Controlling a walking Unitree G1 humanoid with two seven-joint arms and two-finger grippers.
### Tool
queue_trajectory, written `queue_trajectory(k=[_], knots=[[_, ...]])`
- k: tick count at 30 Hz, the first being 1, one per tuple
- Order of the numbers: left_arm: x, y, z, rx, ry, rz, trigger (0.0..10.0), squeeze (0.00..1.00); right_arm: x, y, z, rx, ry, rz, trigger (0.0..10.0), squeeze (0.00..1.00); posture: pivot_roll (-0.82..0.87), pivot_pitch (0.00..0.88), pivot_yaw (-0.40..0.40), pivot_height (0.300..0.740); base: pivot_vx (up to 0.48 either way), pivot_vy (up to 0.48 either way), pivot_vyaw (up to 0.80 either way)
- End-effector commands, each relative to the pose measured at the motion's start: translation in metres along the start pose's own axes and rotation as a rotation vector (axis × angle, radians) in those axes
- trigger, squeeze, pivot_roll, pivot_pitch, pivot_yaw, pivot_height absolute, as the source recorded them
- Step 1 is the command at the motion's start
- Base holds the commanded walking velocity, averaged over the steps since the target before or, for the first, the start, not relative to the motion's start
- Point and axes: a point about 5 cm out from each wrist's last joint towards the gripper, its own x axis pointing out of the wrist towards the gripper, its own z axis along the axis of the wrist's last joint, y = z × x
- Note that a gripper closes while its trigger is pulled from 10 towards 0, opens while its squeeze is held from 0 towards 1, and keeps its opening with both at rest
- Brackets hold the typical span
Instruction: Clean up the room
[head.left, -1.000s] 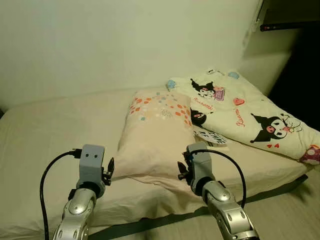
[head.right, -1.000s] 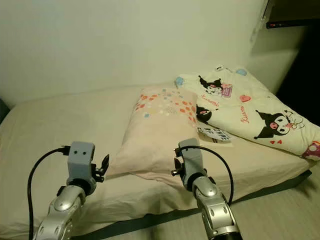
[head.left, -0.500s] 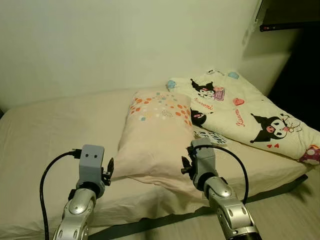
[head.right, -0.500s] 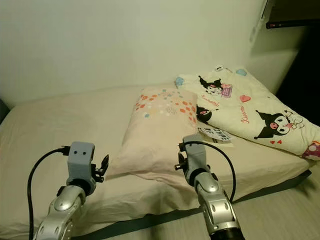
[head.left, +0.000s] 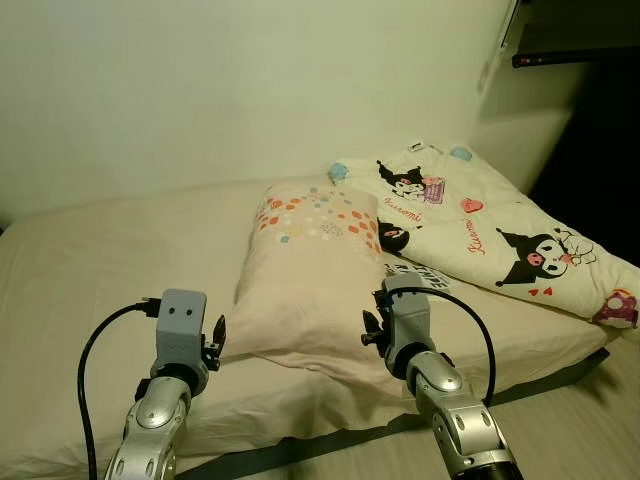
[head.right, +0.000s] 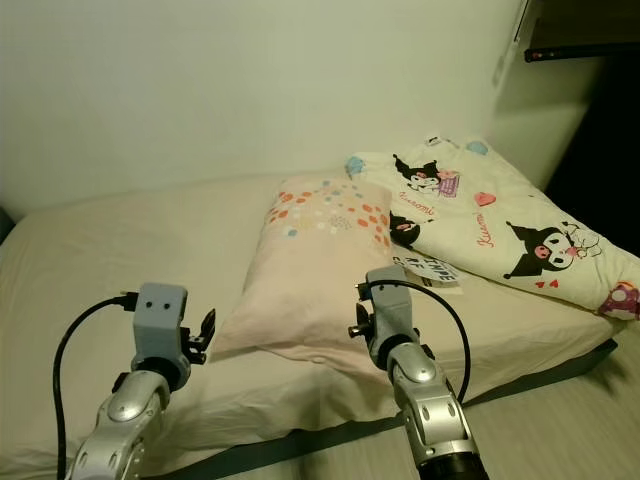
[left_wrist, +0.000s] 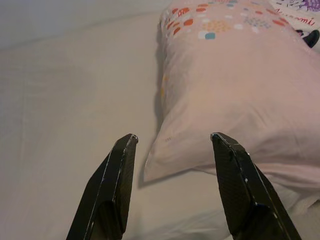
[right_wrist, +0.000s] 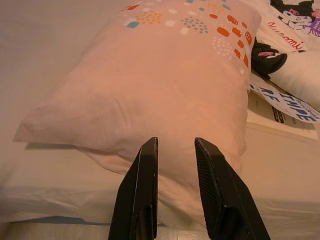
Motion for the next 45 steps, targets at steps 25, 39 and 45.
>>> queue_trajectory(k=[25,39,45], knots=[[0.005,0.0,0.002,-0.011,0.001,0.003,10.0,0.0,0.001,-0.002,-0.003,0.046,0.005,-0.019,10.0,0.0,-0.07,0.05,0.009,0.59,0.0,0.0,0.0],[0.009,0.001,0.003,-0.001,0.009,0.013,10.0,0.0,0.004,-0.004,0.003,0.053,-0.024,-0.031,10.0,0.0,-0.07,0.053,0.016,0.58,0.0,0.0,0.0],[0.02,0.005,0.008,-0.029,-0.002,0.017,10.0,0.0,0.016,-0.01,0.02,0.048,-0.06,-0.028,10.0,0.0,-0.07,0.078,0.019,0.565,0.0,0.0,0.0]])
